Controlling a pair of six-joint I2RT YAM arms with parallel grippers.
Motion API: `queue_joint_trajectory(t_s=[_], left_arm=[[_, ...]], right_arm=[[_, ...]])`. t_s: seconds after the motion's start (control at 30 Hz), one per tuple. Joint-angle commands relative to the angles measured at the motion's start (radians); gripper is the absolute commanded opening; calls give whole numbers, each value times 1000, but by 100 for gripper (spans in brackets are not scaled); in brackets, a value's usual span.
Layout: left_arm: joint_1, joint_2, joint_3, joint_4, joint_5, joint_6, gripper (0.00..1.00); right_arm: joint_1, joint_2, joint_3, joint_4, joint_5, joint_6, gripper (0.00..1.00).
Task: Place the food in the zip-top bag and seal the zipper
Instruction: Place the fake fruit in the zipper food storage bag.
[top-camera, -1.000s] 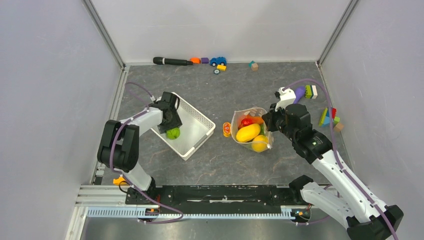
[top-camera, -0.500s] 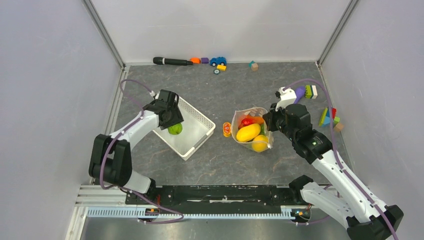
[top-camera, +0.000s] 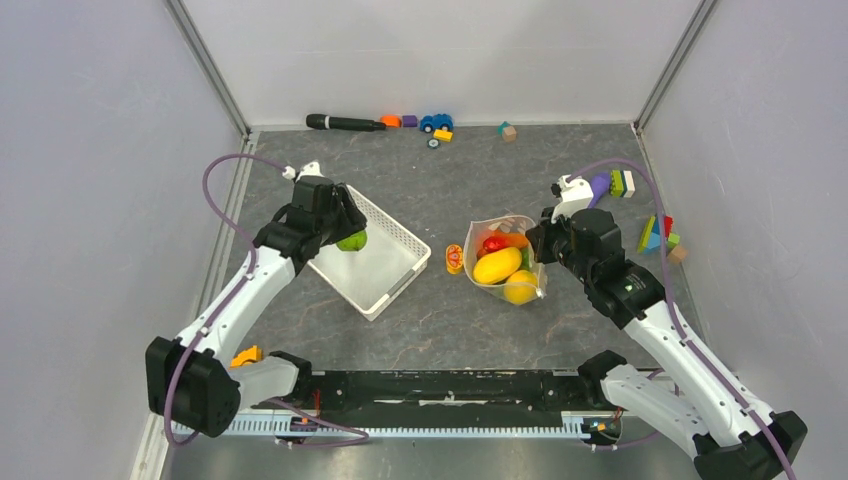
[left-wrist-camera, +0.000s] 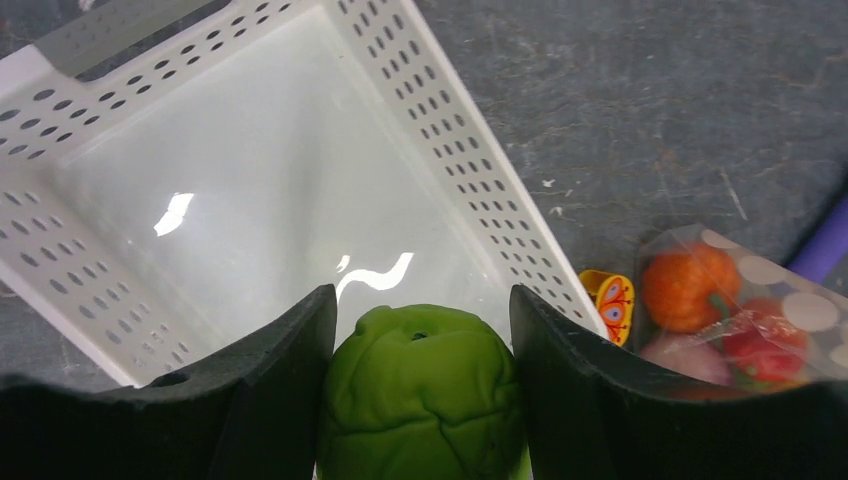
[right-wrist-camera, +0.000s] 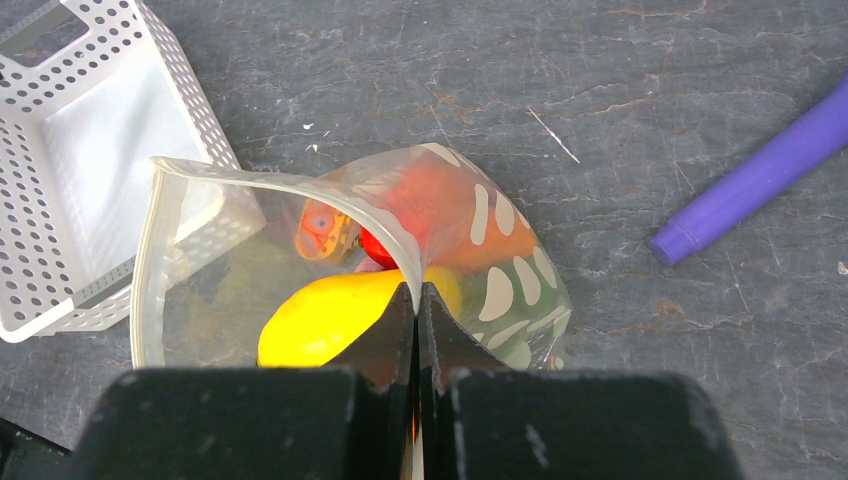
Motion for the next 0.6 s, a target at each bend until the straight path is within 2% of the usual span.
queue_joint_trajectory(t_s=[0.0, 0.27, 0.43, 0.57], left_arm=[[-34, -60, 25, 89, 67, 22, 32], [-210, -107, 48, 258, 150, 105, 33], [-341, -131, 29, 425, 284, 223, 35], [-400, -115, 25, 483, 376, 286, 35]], right_arm=[[4, -14, 3, 41, 7, -4, 0], [4, -18, 6, 39, 2, -4, 0], [3, -22, 7, 40, 11, -5, 0], [4, -21, 10, 38, 9, -5, 0]])
